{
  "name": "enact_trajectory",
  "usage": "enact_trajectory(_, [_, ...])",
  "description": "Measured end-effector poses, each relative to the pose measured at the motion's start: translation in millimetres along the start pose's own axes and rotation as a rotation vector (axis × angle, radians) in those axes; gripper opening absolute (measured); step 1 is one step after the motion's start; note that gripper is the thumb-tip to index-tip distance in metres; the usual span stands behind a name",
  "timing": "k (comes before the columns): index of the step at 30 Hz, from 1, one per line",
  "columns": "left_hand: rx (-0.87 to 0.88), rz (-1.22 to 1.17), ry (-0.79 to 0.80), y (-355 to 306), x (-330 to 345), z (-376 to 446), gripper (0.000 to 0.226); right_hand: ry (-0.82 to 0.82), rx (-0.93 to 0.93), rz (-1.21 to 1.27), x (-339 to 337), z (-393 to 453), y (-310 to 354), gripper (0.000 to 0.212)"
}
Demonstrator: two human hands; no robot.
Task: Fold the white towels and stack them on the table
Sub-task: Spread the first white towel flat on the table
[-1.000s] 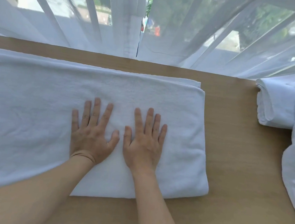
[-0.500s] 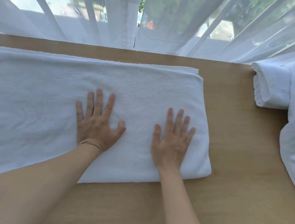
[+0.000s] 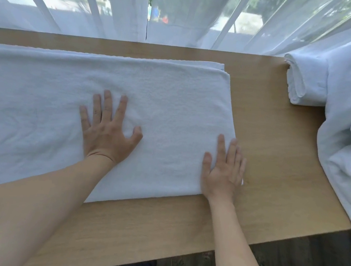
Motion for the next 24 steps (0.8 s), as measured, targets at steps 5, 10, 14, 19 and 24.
enact_trajectory(5, [0.000, -0.002, 0.013, -1, -1, 0, 0.085, -0.097, 0.033, 0.037, -20, -8, 21, 0.070])
enact_trajectory(10, [-0.002, -0.008, 0.010, 0, -1, -1, 0.085, -0.019, -0.386, 0.040, 7, -55, 118, 0.062])
enact_trajectory(14, [-0.011, -0.008, -0.004, 1, -2, -2, 0.082, 0.008, -0.429, -0.035, 11, -30, 90, 0.063])
enact_trajectory(19, [0.006, 0.003, 0.000, -2, -2, 0, 0.081, 0.025, -0.193, -0.083, -8, 21, 40, 0.066])
enact_trajectory(24, [0.001, -0.003, 0.015, -3, -3, 0, 0.075, 0.002, -0.341, 0.075, -8, -17, 107, 0.066])
Point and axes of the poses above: each hand's wrist, its own z-axis towards the middle knuckle, its own x-axis out of the palm, y = z × x, the point moved 8 cm from there along z, towards the middle knuckle, and after that the axes turned 14 degrees about x, right-handed, at the moved point
